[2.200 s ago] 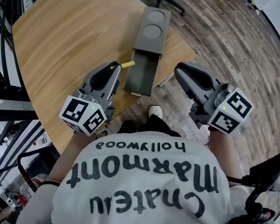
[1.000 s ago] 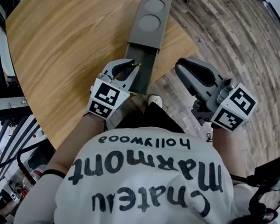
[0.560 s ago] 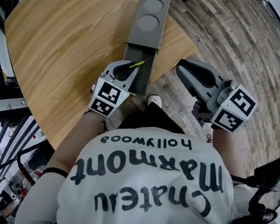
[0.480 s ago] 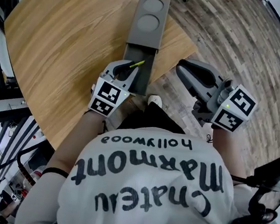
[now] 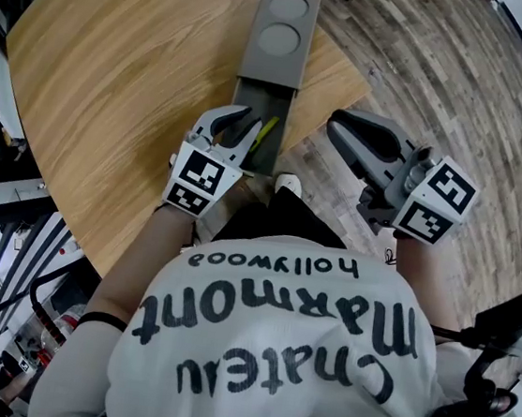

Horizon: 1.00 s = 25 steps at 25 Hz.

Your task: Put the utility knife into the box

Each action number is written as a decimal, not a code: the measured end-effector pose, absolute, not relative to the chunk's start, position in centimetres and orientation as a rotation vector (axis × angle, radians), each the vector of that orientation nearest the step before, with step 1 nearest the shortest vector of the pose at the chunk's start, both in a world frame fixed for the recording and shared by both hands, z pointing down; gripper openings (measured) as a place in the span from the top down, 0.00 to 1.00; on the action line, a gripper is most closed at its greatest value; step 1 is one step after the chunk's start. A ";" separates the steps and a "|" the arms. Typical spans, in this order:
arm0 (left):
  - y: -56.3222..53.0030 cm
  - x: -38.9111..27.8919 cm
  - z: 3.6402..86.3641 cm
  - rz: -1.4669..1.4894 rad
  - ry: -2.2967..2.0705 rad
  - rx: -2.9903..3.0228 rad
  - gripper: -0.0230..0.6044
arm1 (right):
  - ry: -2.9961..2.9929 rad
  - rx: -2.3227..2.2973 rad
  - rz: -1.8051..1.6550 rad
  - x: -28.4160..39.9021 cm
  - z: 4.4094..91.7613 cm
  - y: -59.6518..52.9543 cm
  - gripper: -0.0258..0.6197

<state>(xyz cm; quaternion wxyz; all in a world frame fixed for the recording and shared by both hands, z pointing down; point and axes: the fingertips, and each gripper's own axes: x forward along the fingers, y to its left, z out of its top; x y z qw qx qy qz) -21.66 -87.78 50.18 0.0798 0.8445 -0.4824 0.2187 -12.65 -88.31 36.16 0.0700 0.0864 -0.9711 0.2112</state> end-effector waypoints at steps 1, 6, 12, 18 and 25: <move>-87.9 -21.7 49.3 0.624 -1.464 2.538 0.87 | -2.924 0.255 0.634 -12.7 36.1 -88.3 0.88; -88.6 -21.6 41.4 0.391 -1.554 2.666 0.87 | -2.961 0.236 0.600 -14.0 34.9 -88.3 0.88; -87.0 -22.0 29.3 -0.003 -1.667 2.824 0.87 | -3.069 0.203 0.478 -16.8 29.8 -88.3 0.88; -83.3 -22.2 21.7 -0.170 -1.588 2.938 0.87 | -3.145 0.173 0.242 -19.7 23.4 -85.6 0.88; -77.9 -23.1 19.0 -0.138 -1.596 3.002 0.87 | -3.192 0.136 0.100 -21.0 19.8 -80.0 0.88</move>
